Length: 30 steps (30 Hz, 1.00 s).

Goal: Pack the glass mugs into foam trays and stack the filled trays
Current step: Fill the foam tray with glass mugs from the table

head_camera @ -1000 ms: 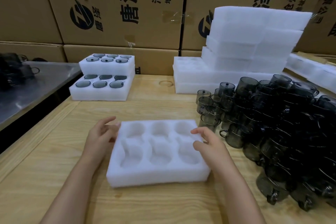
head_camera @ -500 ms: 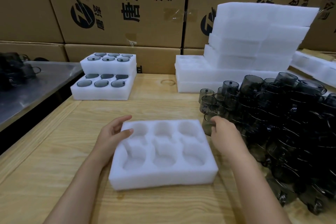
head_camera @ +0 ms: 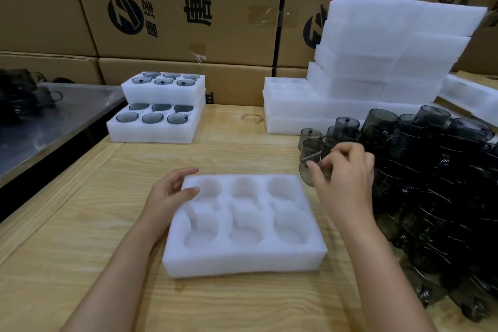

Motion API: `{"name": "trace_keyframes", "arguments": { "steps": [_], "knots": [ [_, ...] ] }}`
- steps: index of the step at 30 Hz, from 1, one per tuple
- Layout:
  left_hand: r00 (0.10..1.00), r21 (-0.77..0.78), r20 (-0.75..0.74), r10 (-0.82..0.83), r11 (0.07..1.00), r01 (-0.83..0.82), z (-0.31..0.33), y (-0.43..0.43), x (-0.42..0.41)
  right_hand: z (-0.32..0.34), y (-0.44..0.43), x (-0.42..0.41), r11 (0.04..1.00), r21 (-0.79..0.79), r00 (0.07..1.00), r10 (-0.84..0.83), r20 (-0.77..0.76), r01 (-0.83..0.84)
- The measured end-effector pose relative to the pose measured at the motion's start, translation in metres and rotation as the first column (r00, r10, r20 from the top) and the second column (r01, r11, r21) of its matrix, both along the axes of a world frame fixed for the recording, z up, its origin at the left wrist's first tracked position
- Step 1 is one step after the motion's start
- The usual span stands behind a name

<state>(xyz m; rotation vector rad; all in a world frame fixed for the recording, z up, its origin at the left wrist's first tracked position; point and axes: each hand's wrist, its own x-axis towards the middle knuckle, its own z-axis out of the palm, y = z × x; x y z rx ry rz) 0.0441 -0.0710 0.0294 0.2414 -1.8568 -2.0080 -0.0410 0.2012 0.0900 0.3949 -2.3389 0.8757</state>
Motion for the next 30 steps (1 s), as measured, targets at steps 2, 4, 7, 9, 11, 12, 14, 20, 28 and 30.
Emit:
{"name": "trace_keyframes", "arguments": {
  "steps": [2,4,7,9,11,12,14,20,28,30],
  "knots": [
    [1.000,-0.004,-0.002,-0.002,1.000,0.002,0.000,0.000,0.000,0.009,-0.004,0.002,0.984,-0.158,0.995,0.092,0.032,-0.086],
    [1.000,-0.008,0.000,-0.004,1.000,0.004,0.001,0.001,0.000,0.016,-0.009,-0.001,0.935,-0.319,0.970,0.203,0.134,-0.152],
    [1.000,-0.015,0.007,0.001,1.000,-0.001,0.002,0.001,0.000,0.021,-0.019,-0.009,0.929,-0.342,0.924,0.249,0.289,-0.143],
    [1.000,-0.019,0.012,-0.004,1.000,0.004,0.002,0.001,0.000,0.023,-0.029,-0.014,0.942,-0.308,0.902,0.243,0.358,-0.131],
    [1.000,-0.021,0.014,-0.009,1.000,0.010,0.002,0.002,0.001,0.022,-0.038,-0.020,0.939,-0.319,0.869,0.259,0.421,-0.126],
    [1.000,-0.022,0.015,-0.011,1.000,0.011,0.003,0.002,0.001,0.022,-0.042,-0.021,0.939,-0.318,0.846,0.271,0.459,-0.128],
    [1.000,-0.027,0.019,-0.009,1.000,0.010,0.004,0.003,0.001,0.018,-0.048,-0.023,0.957,-0.235,0.825,0.267,0.499,-0.168],
    [1.000,-0.007,0.019,-0.019,1.000,0.019,0.003,0.002,0.001,0.009,-0.057,-0.025,0.965,0.144,0.903,0.144,0.404,-0.219],
    [0.999,-0.024,0.044,0.005,1.000,-0.004,0.003,0.002,-0.001,-0.022,-0.054,-0.026,0.787,0.473,0.876,0.169,0.453,-0.397],
    [0.999,-0.028,0.049,0.006,1.000,-0.004,0.002,0.002,-0.001,-0.020,-0.054,-0.028,0.727,0.492,0.807,0.144,0.573,-0.479]
  ]
}}
